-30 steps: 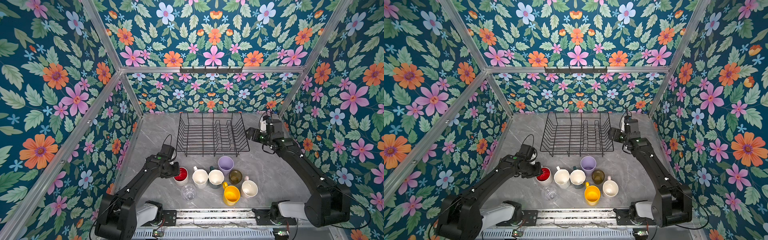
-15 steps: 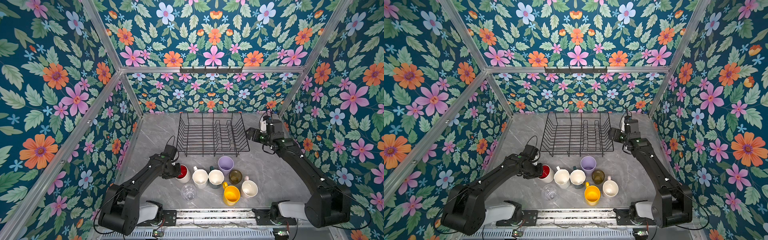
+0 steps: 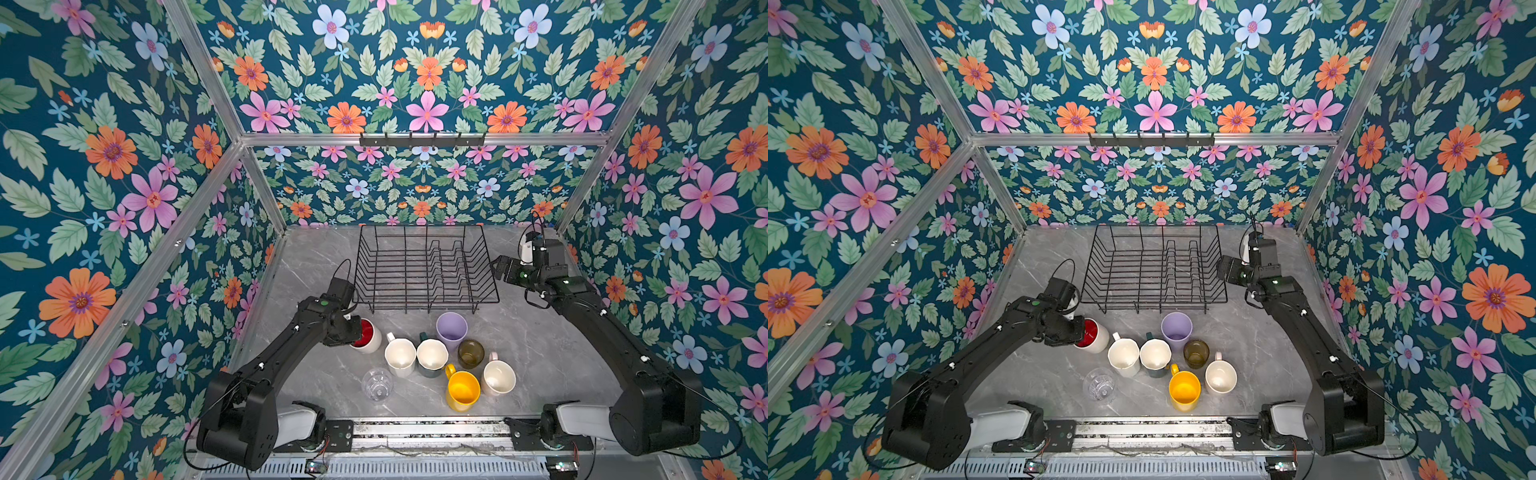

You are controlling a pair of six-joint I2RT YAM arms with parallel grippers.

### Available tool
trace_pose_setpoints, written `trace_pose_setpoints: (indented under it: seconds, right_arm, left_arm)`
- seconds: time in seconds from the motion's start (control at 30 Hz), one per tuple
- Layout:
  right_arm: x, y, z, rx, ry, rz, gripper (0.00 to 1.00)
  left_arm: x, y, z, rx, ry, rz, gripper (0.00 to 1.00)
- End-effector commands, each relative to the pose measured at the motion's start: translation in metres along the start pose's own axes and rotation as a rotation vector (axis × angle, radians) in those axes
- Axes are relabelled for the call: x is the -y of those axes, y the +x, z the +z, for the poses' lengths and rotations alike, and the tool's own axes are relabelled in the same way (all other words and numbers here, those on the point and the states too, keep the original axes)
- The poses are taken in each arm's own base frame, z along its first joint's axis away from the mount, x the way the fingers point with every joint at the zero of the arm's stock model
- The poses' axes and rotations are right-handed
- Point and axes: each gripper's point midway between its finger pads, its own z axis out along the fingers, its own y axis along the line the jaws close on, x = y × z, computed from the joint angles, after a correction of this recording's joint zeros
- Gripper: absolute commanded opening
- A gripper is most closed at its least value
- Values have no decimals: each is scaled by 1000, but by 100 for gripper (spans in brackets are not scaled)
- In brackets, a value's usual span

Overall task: Load cups into a dish rack
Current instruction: Pick up the cup from the bottom-left of the table.

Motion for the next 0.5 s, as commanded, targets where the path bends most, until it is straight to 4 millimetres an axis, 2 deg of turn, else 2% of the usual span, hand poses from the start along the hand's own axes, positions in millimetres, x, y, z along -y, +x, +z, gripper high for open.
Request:
trace_pose_setpoints:
  seconds: [0.0,0.2,0.3,0.47]
  right_arm:
    - [-5,-6,-3,24,-21,-5,97]
    - [-9,-8,-11,33,-35,-6,97]
    - [-12,-9,-14,33,-51,-6,97]
    - [-23,-11,-20,36,-104,-8,97]
  left_arm:
    - [-9,-2,-19,19,-55,50,0]
    - [-15,-19,-62,155,-96,100,0]
    - [-12,-25,-84,228,-81,135,0]
    - [3,-52,-136,495,-11,218,0]
